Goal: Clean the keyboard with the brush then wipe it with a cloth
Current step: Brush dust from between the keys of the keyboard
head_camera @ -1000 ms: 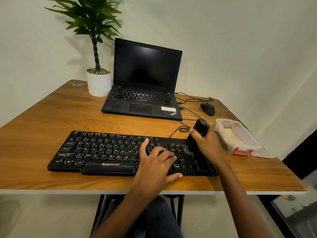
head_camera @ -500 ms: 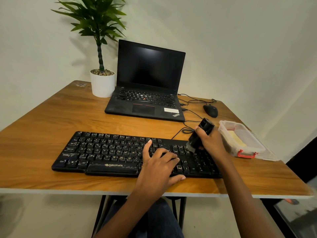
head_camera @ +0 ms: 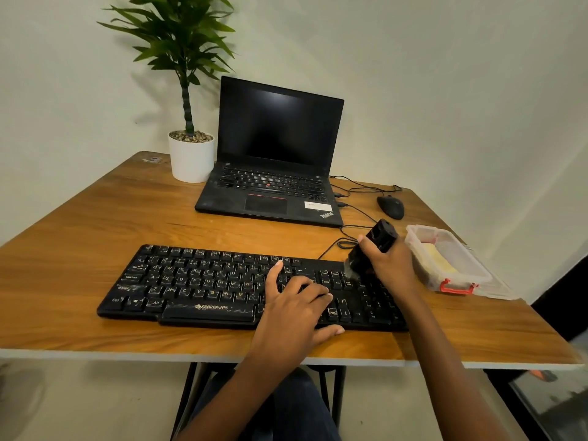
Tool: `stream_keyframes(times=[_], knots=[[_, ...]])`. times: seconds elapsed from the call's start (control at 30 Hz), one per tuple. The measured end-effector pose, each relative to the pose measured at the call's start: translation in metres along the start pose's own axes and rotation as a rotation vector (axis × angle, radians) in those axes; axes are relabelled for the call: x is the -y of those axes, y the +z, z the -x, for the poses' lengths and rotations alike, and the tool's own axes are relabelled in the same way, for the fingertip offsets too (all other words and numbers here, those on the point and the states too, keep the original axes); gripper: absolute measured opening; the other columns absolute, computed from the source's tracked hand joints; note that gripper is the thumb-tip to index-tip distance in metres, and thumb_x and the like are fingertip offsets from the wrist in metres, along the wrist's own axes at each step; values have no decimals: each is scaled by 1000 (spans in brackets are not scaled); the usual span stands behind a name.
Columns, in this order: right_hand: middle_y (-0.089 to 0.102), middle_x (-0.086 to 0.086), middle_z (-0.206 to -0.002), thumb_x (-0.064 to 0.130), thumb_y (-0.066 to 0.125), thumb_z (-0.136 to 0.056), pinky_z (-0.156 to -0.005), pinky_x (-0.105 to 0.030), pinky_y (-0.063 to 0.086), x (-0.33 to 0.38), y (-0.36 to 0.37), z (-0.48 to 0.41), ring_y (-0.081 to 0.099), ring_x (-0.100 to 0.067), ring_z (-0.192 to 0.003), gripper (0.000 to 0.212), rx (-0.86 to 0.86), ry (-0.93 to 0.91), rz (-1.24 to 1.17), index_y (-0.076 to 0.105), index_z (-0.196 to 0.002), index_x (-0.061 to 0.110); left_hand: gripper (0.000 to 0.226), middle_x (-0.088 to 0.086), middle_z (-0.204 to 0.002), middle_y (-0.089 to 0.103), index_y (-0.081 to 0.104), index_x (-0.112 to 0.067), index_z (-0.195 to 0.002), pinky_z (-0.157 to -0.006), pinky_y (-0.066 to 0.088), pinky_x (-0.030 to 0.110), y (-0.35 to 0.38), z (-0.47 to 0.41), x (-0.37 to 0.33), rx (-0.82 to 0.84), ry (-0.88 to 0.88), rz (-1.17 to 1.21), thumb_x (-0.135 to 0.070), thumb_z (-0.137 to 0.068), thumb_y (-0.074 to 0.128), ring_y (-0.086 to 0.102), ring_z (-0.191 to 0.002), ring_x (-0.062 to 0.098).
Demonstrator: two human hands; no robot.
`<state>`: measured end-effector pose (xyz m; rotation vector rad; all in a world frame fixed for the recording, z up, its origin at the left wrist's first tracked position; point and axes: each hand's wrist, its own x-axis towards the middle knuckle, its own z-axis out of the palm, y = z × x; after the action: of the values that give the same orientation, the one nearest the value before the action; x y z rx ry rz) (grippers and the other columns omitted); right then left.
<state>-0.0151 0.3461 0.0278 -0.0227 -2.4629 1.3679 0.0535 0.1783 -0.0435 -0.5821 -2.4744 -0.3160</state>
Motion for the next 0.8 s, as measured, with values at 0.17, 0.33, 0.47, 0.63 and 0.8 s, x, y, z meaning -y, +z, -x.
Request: stream_keyframes(times=[0.17,0.33,0.47,0.63,0.8], knots=[[62,-2,-85,30,64,-84,-74,-44,54,4,-1,8,61,-16,-80,13,27,6,-23,54,-83,21,54,-17,-97,67,72,-32,-95,-106,15,55,1,0,0,8,-5,-4,-65,-78,34,62,-97,10],[61,-2,-85,27,62,-84,-78,-48,55,6,-6,8,62,-23,-86,11,171,35,24,52,-79,26,55,-18,-97,67,72,-32,-95,-105,16,56,1,0,1,13,-5,-6,-65,-79,32,62,-96,9],[60,3,-89,34,62,-85,-72,-26,51,4,7,0,58,-14,-85,22,53,-64,70,55,-98,19,55,-18,-96,67,73,-32,-95,-105,16,55,0,0,0,10,-6,-7,-65,-78,32,62,-96,9],[52,12,-76,29,63,-85,-57,-8,38,6,8,10,48,0,-68,19,-24,-147,84,50,-92,18,55,-18,-96,67,73,-32,-95,-105,17,56,0,0,0,11,-12,-2,-65,-78,31,62,-96,9],[55,6,-76,22,62,-84,-69,-34,50,10,-2,17,53,-8,-71,18,132,-35,34,47,-75,28,55,-17,-97,67,72,-32,-95,-106,14,55,0,0,0,15,-10,5,-65,-78,31,62,-96,10]])
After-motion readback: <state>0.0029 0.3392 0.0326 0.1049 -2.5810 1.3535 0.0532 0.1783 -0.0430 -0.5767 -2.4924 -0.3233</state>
